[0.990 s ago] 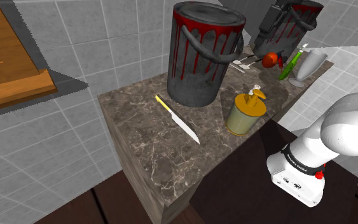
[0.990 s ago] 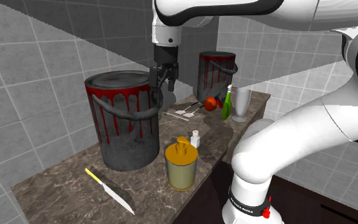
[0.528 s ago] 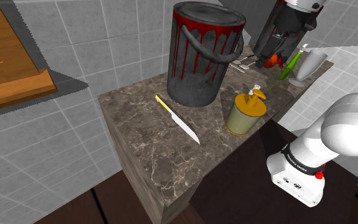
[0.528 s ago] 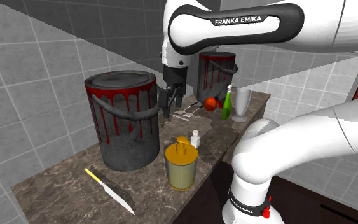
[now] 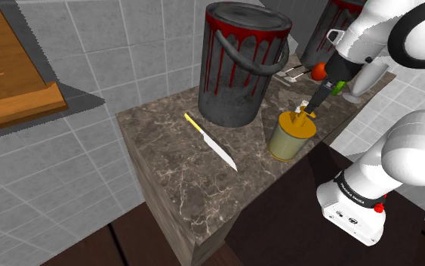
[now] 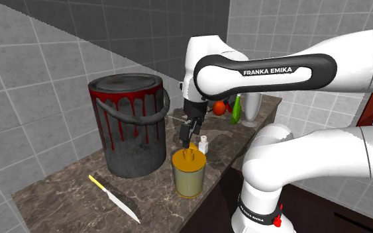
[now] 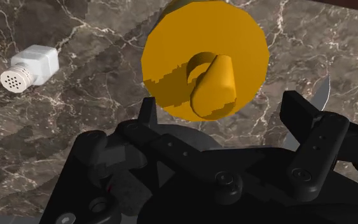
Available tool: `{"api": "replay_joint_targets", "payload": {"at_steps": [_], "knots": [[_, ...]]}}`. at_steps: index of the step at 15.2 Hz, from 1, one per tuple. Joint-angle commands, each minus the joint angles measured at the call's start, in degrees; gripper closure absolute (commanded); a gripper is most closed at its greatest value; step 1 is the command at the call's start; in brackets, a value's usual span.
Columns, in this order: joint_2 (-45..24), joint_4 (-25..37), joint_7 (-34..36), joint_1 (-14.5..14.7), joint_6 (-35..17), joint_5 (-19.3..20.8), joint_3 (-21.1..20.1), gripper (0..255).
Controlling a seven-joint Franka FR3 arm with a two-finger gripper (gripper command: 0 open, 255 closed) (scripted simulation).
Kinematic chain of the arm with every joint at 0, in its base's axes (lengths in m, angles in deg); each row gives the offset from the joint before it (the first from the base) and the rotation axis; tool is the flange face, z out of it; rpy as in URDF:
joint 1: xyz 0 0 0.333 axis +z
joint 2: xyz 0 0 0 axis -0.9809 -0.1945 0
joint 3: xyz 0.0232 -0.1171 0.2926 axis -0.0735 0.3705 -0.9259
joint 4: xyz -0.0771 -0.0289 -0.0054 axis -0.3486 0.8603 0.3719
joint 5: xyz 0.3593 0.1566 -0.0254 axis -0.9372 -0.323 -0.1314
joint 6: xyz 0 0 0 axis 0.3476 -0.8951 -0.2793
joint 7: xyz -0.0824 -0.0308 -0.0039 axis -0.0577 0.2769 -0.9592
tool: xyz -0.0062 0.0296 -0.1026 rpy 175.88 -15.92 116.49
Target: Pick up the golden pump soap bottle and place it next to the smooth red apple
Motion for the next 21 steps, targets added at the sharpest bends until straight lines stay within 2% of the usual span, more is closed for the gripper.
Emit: {"api": "replay_joint_targets", "payload": {"at_steps": [1, 7, 14, 15, 21], "knots": [[0.74, -2.49, -0.08, 0.13, -1.87, -0.10, -0.14, 0], [-0.45, -6.35, -0.09, 0.40, -6.91, -0.56, -0.55, 0], [-0.45, -6.34, -0.08, 0.40, -6.90, -0.56, -0.55, 0], [-0.45, -6.34, -0.08, 0.40, -6.90, -0.56, -0.55, 255], [-0.46, -6.35, -0.10, 0.39, -6.92, -0.54, -0.53, 255]]}}
